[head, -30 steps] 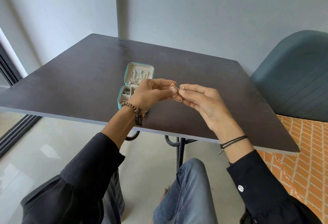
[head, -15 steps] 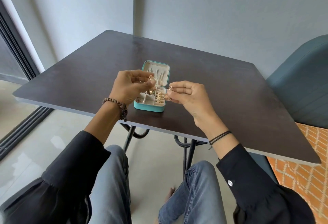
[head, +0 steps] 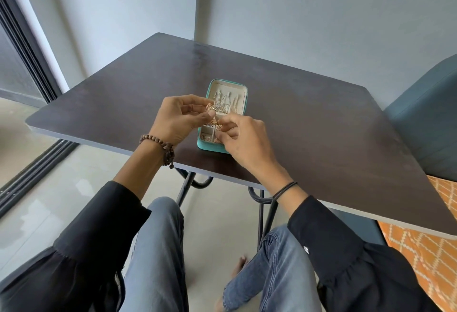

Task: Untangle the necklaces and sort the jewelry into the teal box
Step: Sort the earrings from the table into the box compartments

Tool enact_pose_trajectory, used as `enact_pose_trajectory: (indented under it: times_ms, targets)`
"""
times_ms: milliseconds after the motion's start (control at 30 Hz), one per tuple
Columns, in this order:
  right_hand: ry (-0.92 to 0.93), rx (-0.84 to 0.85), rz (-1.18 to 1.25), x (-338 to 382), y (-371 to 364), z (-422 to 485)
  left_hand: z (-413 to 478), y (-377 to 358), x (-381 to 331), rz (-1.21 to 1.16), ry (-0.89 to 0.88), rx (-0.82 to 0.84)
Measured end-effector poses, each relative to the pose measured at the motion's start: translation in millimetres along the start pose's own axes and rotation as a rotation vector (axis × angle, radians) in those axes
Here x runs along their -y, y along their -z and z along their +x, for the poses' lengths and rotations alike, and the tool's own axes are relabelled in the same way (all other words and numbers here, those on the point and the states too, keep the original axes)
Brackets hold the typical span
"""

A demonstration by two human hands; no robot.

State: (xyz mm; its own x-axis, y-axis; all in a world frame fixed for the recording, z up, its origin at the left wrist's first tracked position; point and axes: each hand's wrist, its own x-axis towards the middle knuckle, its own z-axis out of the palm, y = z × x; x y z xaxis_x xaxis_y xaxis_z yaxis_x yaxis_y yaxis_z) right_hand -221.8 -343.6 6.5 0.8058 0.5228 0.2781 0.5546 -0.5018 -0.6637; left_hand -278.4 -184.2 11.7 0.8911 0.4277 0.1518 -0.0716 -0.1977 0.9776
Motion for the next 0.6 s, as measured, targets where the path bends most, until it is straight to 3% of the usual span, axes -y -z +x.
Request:
enact_pose_trajectory:
  times_ms: [600]
  targets:
    - [0.054, -0.079, -0.142, -18.6, 1.0, -10.2, 3.0, -6.4, 4.7, 0.084, 0.045, 0.114]
